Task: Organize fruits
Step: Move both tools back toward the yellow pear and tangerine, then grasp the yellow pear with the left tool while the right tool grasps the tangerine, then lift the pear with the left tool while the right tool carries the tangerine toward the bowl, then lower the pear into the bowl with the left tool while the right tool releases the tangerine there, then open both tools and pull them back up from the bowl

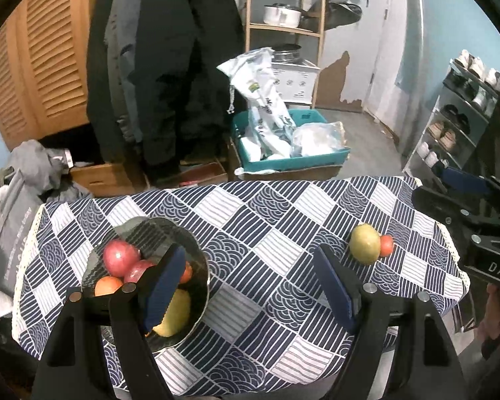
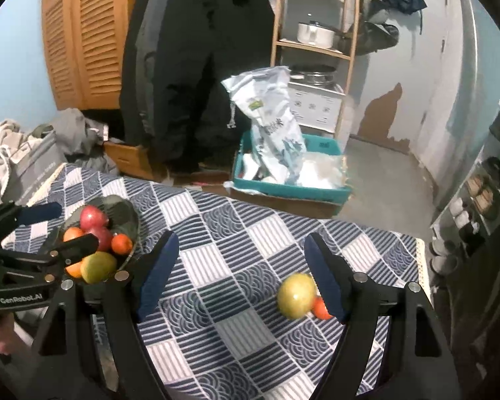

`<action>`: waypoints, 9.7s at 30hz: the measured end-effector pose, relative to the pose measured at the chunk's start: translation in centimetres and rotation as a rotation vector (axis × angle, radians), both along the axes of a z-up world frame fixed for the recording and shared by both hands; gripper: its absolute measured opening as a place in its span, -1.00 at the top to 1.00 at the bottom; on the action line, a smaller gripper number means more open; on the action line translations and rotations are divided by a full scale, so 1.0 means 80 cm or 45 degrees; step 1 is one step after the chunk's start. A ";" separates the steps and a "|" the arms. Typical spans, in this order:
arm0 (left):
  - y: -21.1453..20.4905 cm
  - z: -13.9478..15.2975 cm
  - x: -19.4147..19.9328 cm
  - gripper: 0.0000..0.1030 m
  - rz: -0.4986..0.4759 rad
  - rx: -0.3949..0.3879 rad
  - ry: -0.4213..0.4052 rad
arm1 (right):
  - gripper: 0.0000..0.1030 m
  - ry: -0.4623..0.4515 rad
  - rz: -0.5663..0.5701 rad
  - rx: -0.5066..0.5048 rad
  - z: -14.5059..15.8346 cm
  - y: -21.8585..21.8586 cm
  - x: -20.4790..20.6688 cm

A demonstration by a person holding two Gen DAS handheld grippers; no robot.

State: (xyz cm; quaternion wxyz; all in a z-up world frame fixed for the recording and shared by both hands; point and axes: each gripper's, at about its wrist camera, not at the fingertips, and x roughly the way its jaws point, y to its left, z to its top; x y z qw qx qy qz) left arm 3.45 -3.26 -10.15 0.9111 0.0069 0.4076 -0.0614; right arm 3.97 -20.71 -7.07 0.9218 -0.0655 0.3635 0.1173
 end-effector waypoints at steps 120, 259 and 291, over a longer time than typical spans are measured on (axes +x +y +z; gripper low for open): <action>-0.175 -0.235 0.143 -0.34 -0.247 -0.033 0.473 | -0.11 0.687 -0.308 0.081 -0.286 -0.181 0.116; 0.229 -0.132 0.047 -0.46 0.369 -0.071 0.286 | -0.33 0.460 0.412 0.080 -0.168 0.282 0.144; 0.179 -0.006 0.009 -0.48 0.292 -0.010 -0.012 | -0.45 0.129 0.248 0.048 -0.023 0.205 0.088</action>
